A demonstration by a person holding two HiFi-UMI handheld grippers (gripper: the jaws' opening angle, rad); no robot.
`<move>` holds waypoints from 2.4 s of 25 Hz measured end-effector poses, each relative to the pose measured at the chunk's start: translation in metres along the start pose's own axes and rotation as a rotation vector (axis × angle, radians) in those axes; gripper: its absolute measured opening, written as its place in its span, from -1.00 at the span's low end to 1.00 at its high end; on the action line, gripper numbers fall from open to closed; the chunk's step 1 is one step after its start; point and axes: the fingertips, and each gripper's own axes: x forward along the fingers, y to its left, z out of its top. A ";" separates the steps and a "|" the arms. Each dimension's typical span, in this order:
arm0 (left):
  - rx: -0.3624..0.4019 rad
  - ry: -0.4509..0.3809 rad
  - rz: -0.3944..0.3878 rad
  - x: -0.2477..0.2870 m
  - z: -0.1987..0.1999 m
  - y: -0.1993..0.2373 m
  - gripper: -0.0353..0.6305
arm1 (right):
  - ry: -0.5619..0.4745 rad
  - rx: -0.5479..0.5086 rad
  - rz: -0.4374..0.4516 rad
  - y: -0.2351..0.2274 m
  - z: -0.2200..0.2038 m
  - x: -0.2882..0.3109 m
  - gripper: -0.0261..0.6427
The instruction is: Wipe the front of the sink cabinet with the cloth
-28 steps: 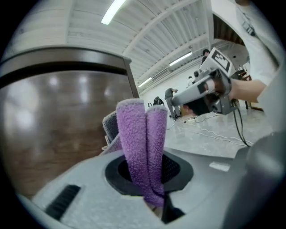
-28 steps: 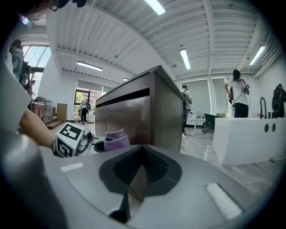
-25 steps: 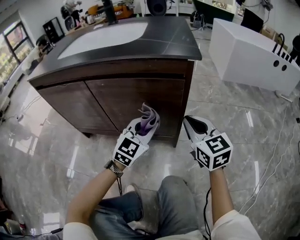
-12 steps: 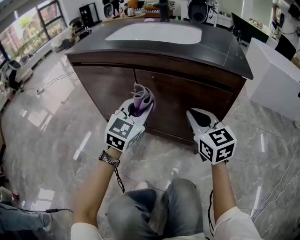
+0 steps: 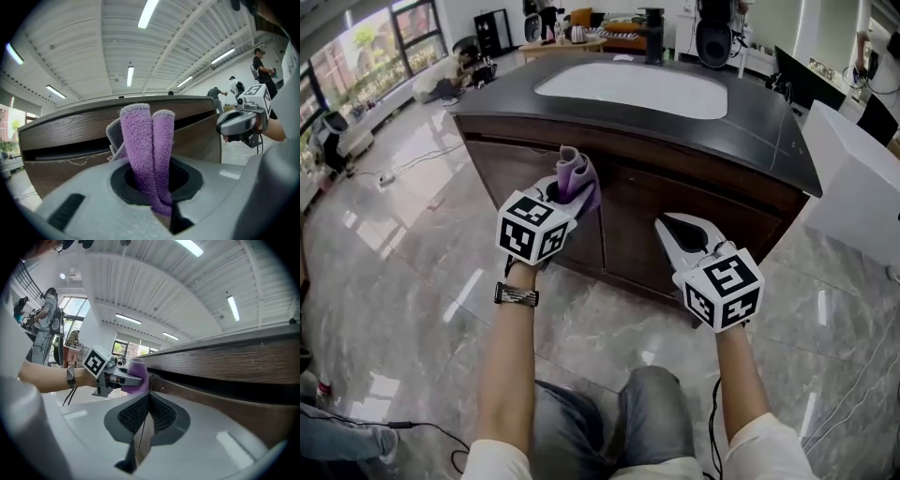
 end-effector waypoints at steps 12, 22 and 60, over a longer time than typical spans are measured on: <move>0.011 -0.004 0.089 0.004 -0.027 0.060 -0.72 | 0.000 -0.015 0.048 0.011 -0.002 0.060 -0.90; -0.006 0.083 0.315 -0.039 -0.079 0.174 -0.73 | -0.001 -0.004 0.167 0.037 -0.011 0.134 -0.90; -0.083 0.190 0.286 -0.038 -0.178 0.221 -0.72 | 0.046 0.054 0.239 0.066 -0.039 0.185 -0.90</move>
